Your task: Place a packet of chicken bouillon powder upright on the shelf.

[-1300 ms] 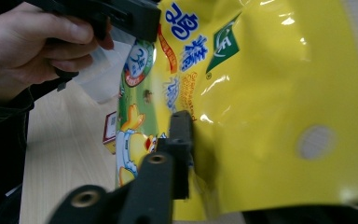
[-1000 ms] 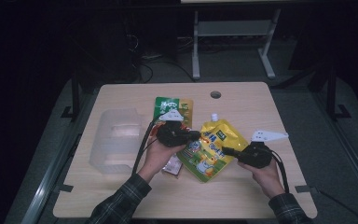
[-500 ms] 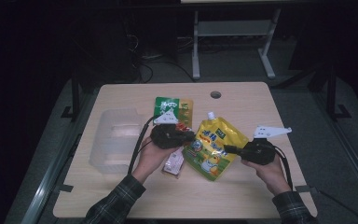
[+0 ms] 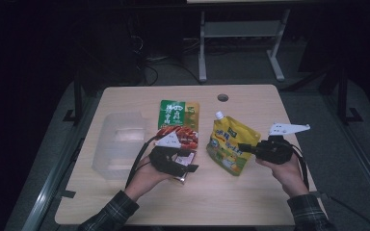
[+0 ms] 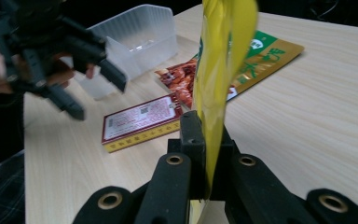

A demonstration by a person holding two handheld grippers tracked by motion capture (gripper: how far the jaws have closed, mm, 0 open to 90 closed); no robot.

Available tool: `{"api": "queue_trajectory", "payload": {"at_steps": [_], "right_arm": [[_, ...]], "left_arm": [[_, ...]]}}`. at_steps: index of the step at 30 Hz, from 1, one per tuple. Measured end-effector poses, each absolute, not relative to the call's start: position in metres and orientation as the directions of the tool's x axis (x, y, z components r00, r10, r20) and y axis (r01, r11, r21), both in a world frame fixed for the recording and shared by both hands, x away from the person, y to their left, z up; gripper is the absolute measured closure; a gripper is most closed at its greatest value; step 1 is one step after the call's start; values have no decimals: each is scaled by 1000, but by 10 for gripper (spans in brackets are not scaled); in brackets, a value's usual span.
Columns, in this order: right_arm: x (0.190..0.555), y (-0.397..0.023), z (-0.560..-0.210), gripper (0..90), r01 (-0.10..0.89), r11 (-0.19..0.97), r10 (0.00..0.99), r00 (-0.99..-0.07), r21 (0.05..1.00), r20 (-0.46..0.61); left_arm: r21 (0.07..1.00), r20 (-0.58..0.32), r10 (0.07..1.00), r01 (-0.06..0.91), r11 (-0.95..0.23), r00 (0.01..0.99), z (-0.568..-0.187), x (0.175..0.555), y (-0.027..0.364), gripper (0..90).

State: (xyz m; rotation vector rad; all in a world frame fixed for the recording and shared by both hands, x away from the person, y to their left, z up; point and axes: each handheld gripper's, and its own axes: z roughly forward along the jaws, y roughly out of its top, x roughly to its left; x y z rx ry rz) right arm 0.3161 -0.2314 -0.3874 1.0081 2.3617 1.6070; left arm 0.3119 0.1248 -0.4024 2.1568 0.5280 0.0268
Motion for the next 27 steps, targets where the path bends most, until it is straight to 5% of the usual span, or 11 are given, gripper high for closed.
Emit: {"api": "queue_trajectory", "payload": {"at_steps": [9, 27], "right_arm": [[319, -236, -381, 891, 454, 209, 580, -771, 866, 264], [328, -209, -359, 891, 414, 189, 577, -781, 890, 241]], "left_arm": [[767, -177, 373, 365, -528, 911, -413, 278, 148, 264], [751, -188, 394, 390, -533, 900, -427, 241, 174, 241]]}}
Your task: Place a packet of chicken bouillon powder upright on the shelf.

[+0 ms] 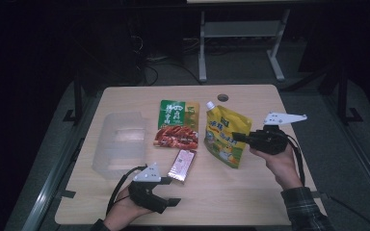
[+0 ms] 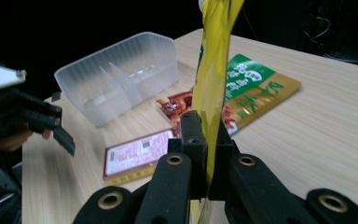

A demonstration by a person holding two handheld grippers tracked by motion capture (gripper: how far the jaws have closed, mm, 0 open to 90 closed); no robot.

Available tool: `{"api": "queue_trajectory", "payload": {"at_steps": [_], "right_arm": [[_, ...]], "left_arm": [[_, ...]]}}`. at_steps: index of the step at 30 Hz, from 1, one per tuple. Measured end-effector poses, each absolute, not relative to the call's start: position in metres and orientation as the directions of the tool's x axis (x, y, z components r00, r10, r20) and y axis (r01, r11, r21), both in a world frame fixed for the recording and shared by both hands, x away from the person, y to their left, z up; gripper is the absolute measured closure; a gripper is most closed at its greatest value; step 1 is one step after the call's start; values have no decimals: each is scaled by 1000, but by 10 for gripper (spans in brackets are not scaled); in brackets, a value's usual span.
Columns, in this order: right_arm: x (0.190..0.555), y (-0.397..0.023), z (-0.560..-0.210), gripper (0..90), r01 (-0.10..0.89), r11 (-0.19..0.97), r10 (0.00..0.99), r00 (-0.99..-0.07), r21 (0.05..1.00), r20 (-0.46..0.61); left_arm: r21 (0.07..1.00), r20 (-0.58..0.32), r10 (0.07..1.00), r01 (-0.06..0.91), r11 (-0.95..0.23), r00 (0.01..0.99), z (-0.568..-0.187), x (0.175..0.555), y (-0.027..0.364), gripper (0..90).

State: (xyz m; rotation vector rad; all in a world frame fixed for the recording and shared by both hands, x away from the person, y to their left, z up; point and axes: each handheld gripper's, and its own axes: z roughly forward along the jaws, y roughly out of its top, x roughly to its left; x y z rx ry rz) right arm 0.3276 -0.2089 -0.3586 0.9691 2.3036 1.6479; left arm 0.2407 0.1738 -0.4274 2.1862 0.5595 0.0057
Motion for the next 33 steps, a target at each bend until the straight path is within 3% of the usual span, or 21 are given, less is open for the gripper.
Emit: {"api": "queue_trajectory", "payload": {"at_steps": [17, 33], "right_arm": [[355, -136, -340, 892, 378, 185, 497, -832, 907, 245], [367, -70, -330, 892, 372, 165, 433, -859, 913, 272]], "left_arm": [[748, -213, 454, 443, -494, 865, -431, 228, 194, 239], [744, -185, 430, 412, -526, 883, -435, 227, 188, 238]]}}
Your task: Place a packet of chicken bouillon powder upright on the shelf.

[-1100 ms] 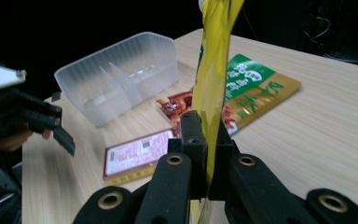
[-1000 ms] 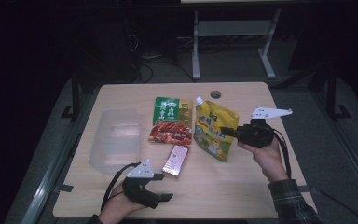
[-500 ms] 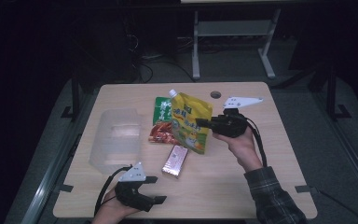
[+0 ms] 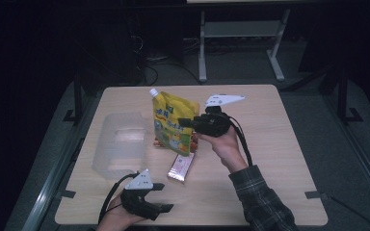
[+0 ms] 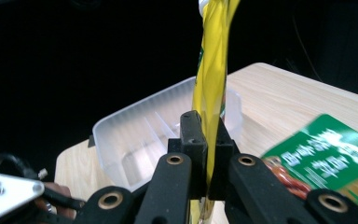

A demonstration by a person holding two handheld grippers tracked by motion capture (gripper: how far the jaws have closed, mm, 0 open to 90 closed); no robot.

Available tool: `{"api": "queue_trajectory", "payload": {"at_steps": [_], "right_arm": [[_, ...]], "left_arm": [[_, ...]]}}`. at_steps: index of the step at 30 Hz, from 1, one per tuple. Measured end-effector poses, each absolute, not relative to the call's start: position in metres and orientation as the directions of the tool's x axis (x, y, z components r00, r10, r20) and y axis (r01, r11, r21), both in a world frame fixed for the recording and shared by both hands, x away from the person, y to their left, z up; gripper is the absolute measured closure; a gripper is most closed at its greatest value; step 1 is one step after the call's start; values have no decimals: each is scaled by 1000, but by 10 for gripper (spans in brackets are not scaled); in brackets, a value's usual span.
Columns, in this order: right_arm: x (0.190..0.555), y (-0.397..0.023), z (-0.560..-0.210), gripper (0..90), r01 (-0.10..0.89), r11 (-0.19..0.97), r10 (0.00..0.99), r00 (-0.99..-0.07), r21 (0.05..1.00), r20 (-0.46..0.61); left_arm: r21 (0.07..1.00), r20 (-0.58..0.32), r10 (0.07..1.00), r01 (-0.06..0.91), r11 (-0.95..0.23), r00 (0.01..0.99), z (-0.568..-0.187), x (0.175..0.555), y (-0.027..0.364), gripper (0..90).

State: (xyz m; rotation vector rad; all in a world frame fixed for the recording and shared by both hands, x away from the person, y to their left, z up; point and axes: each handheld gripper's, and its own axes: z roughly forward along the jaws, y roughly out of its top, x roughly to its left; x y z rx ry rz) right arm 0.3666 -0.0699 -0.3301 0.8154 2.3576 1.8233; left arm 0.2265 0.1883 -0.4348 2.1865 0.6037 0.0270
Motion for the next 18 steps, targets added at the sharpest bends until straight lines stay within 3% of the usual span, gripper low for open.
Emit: {"api": "queue_trajectory", "payload": {"at_steps": [18], "right_arm": [[366, -3, -325, 892, 340, 203, 336, -905, 918, 260]], "left_arm": [[743, -160, 452, 409, -530, 877, -436, 219, 209, 228]]}}
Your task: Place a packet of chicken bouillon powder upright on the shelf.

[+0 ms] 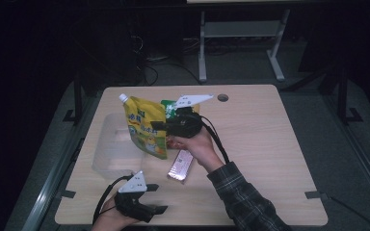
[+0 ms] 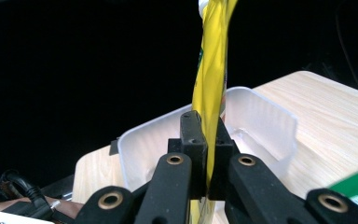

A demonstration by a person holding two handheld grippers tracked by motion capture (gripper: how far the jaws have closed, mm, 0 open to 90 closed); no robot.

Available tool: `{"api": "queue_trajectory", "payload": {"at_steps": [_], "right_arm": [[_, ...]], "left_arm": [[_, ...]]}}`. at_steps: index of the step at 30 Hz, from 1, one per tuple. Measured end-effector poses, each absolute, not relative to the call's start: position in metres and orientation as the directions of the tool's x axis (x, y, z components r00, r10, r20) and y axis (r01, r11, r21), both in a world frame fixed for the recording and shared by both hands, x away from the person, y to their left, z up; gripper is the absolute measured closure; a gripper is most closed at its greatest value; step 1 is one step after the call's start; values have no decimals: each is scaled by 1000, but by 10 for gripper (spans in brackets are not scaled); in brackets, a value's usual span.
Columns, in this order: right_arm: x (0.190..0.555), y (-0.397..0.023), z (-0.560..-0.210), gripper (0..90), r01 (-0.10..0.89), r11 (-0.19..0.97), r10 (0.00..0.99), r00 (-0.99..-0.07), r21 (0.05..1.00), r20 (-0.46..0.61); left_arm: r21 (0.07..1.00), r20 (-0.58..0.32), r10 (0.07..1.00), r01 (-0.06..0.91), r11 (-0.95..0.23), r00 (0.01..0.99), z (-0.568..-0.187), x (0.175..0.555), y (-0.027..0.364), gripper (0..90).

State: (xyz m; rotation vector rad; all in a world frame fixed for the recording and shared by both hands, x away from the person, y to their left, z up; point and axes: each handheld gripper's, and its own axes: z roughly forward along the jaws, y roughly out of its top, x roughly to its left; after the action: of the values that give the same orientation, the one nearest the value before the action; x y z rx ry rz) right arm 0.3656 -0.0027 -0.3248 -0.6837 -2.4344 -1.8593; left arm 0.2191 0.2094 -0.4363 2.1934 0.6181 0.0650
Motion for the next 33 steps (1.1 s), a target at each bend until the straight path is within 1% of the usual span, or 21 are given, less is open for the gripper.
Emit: {"api": "queue_trajectory", "payload": {"at_steps": [9, 24, 33], "right_arm": [[364, 27, -328, 892, 335, 204, 292, -918, 920, 269], [368, 73, -330, 892, 330, 199, 242, -929, 923, 280], [368, 81, -335, 892, 336, 207, 228, -930, 919, 289]], "left_arm": [[735, -170, 494, 443, -514, 853, -438, 211, 223, 219], [736, -148, 476, 418, -533, 867, -438, 211, 221, 214], [739, -148, 477, 417, -528, 866, -437, 211, 221, 214]]}}
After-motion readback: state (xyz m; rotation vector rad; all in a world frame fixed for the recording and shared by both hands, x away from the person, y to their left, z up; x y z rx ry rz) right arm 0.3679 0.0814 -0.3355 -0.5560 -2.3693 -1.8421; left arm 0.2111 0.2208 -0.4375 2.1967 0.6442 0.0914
